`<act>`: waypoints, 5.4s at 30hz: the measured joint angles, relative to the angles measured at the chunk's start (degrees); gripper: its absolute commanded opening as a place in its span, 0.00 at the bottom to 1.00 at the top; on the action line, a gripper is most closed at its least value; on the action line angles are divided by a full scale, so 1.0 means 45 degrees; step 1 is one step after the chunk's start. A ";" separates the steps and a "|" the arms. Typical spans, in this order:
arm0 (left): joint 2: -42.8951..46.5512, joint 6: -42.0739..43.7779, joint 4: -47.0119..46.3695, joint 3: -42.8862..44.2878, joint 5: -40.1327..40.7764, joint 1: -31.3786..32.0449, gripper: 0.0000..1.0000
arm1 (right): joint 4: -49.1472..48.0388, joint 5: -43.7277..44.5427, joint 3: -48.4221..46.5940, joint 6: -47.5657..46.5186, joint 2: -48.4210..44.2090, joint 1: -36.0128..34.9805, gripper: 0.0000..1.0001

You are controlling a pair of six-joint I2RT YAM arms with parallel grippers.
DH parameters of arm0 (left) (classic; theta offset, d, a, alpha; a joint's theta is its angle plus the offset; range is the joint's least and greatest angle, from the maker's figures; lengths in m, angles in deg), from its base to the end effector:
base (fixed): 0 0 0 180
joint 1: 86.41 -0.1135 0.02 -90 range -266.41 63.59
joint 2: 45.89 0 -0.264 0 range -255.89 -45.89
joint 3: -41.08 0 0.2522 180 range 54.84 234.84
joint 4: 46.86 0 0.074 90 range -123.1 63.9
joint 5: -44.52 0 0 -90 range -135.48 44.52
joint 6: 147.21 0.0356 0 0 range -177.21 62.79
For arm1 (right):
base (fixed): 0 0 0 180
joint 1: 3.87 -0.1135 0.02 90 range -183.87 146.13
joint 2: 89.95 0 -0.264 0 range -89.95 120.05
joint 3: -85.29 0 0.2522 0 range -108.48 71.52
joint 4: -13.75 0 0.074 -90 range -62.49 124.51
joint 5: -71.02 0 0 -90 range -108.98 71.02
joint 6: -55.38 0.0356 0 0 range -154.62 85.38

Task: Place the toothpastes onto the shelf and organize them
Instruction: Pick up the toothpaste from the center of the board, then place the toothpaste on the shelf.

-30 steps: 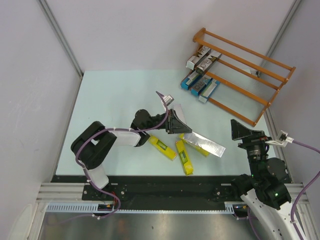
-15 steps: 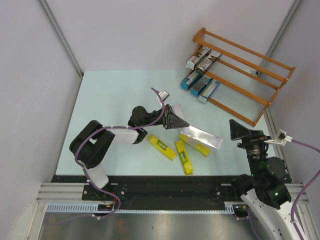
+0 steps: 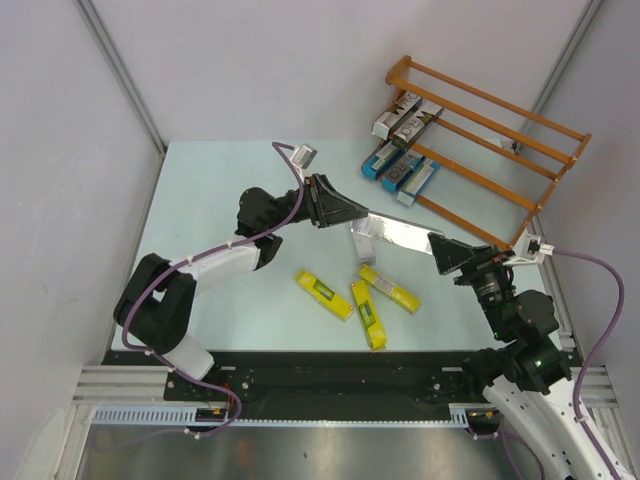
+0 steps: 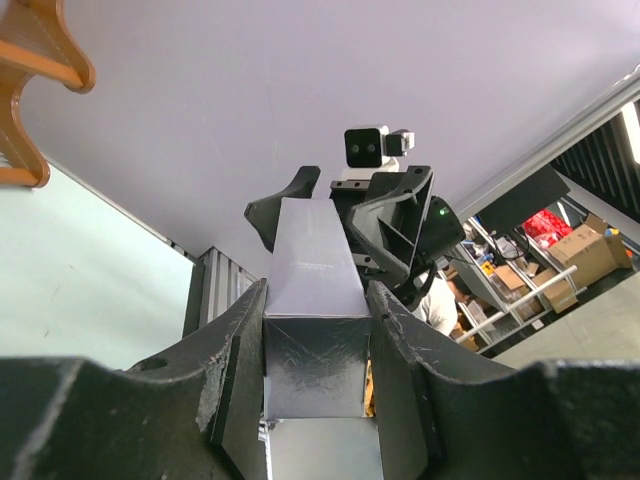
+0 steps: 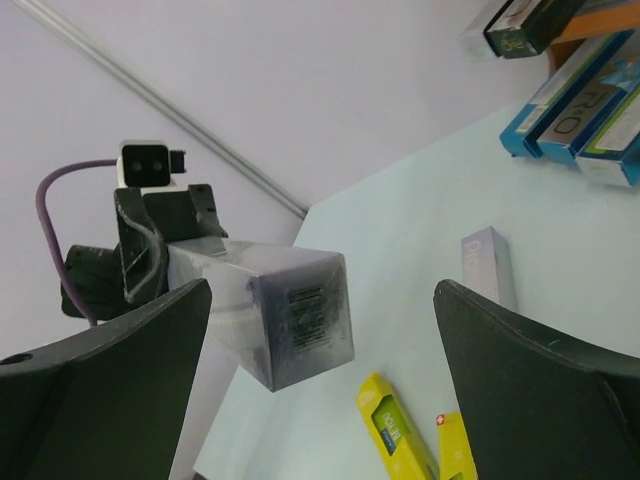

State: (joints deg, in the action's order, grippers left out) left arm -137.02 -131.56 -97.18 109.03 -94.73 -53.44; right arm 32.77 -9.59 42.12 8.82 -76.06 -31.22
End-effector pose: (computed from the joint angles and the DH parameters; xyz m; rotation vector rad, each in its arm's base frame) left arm 0.2736 -0.2096 0.3225 0.4417 1.5223 -2.0158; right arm 0.0836 0.0367 0.3197 0.3439 1.4150 0.9079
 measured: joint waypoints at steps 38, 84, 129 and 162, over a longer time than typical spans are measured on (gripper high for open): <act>0.0928 0.1991 0.2701 0.0602 -0.0680 -0.0107 0.63 | -0.2997 -0.3823 0.0151 -0.0355 0.0520 0.0214 0.22; 0.1438 0.1433 0.1297 -0.2181 -0.0413 -0.0034 0.03 | -0.0155 0.0131 0.0146 0.0024 -0.1477 0.0330 1.00; -0.5144 0.0869 0.5557 0.4231 0.8650 0.1797 0.00 | 0.3249 0.4478 -0.1054 0.0525 -0.2331 0.0330 1.00; -1.1618 -0.1719 0.8786 1.3886 1.2264 0.2317 0.04 | 0.4444 0.5149 -0.2409 -0.0573 -0.2540 -0.0029 1.00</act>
State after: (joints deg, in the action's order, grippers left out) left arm -189.30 -139.30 -57.64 171.52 -39.54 -43.02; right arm 52.77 13.58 31.27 6.24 -87.50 -31.36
